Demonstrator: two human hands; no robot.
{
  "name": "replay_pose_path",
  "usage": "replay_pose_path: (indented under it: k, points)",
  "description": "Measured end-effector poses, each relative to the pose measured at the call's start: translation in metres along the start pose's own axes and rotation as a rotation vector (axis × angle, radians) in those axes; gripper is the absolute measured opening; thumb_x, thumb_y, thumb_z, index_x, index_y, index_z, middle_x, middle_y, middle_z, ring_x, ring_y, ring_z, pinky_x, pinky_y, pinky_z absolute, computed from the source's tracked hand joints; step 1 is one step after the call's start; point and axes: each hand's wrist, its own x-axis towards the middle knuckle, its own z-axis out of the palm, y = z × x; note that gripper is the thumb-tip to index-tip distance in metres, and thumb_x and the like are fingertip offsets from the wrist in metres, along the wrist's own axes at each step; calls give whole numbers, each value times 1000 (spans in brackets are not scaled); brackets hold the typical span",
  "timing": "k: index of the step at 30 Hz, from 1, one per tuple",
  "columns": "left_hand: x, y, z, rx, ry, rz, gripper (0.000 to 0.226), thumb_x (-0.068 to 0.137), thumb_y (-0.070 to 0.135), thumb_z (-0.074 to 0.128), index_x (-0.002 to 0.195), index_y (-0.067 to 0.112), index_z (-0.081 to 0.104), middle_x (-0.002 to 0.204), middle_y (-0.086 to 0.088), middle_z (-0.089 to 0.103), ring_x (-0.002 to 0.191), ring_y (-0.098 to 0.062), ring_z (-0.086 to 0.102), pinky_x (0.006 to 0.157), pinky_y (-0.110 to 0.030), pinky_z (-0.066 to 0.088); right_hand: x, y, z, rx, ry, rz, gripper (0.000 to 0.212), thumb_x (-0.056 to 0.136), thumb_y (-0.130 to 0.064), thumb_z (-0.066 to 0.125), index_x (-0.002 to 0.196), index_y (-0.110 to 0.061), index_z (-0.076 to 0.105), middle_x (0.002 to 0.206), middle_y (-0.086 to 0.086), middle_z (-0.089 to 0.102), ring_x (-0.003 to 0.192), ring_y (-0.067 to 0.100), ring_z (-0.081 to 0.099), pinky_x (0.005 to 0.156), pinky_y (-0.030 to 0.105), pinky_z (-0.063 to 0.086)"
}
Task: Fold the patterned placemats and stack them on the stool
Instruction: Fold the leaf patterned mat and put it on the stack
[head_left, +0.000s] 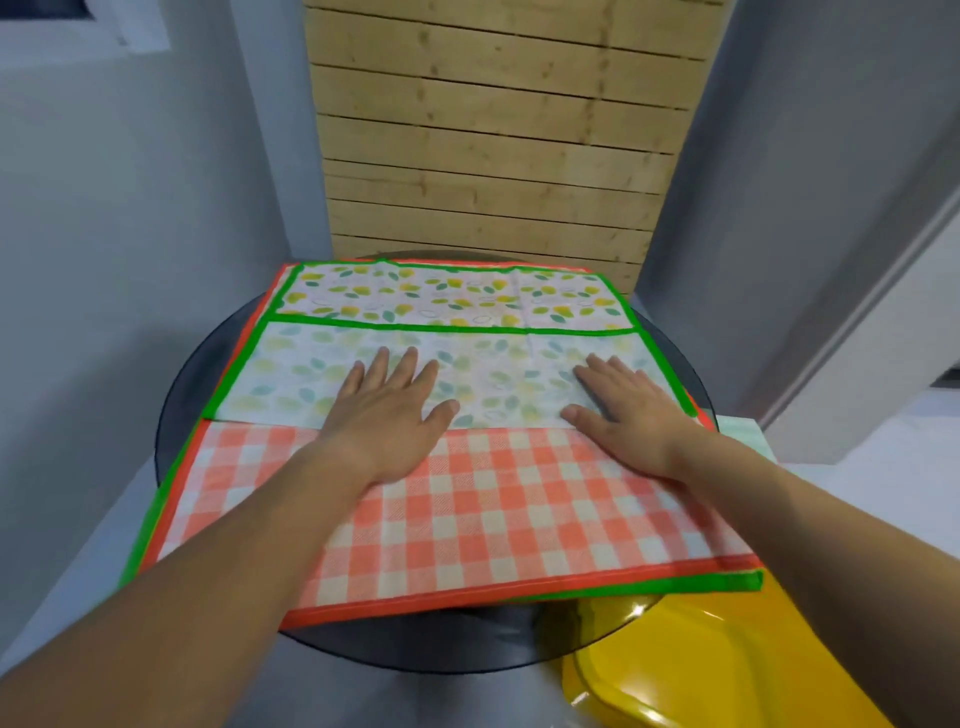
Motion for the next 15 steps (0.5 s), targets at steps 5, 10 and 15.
replay_pose_path:
  k: [5,10,15]
  points:
    - [1,2,-2,2,-13,-18,70,98,66,10,159,36,-3,166,9,-16,151,-18,-22,124,-43,-10,-2,15,-1,-57,-10,36,75,97,-65,23,159,-25,8,166,-3,-2,153,17,-4,124,35,-2]
    - [2,3,-11,-47,-39,-30,69,98,66,21,159,37,7,168,10,-5,154,-17,-10,124,-43,-3,1,11,-8,2,24,75,73,96,-67,29,154,-23,28,164,2,17,151,23,14,120,37,13]
    - [28,10,-28,-45,228,-46,36,95,46,45,120,24,59,125,-3,54,123,-27,46,101,-41,36,24,-2,-16,52,174,113,53,97,-59,36,130,-22,55,137,3,53,129,27,42,103,41,32]
